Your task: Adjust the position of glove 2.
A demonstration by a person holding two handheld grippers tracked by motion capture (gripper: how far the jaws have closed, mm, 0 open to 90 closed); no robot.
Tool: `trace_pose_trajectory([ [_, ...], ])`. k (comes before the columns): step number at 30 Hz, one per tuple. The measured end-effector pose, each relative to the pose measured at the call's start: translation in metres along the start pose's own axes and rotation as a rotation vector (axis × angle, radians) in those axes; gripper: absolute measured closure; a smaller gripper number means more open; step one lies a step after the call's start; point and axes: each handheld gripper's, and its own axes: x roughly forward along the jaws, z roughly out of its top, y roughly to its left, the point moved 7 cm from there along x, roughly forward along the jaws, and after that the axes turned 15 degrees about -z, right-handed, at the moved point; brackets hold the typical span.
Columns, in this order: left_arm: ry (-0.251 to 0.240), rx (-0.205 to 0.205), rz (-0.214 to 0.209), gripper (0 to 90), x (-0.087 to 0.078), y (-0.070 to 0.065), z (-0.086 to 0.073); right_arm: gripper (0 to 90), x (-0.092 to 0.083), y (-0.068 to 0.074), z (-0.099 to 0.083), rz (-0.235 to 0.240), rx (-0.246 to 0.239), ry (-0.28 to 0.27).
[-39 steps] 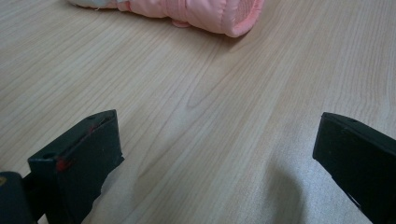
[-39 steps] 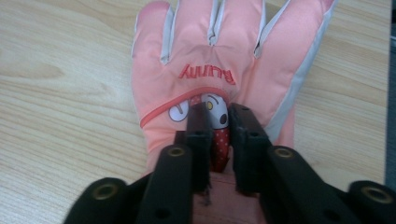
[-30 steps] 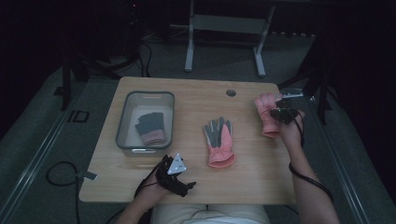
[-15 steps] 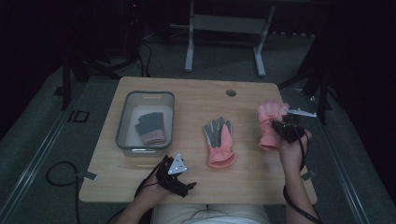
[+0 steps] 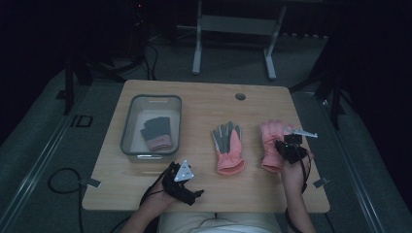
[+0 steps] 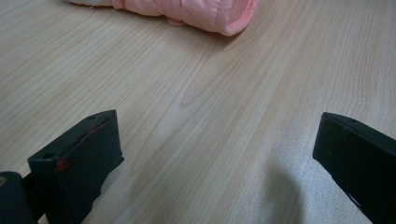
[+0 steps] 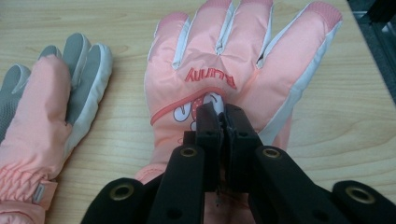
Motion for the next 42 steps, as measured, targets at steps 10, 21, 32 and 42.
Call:
trace_pose_trajectory([
  [10,0.002,0.0,-0.001,0.8,0.0,0.0,0.0,83.5,0.031,0.002,-0.016,-0.022,-0.016,0.063],
  [21,0.001,-0.004,-0.003,0.8,0.0,0.001,-0.001,64.7,0.024,-0.006,-0.004,0.045,-0.15,0.009],
  [32,0.002,-0.006,0.003,0.8,-0.001,0.002,-0.001,56.4,0.029,-0.007,-0.005,0.138,-0.31,0.003],
  [42,0.005,-0.001,0.003,0.8,0.0,0.001,-0.001,66.7,0.043,-0.001,-0.021,0.079,-0.355,-0.001],
])
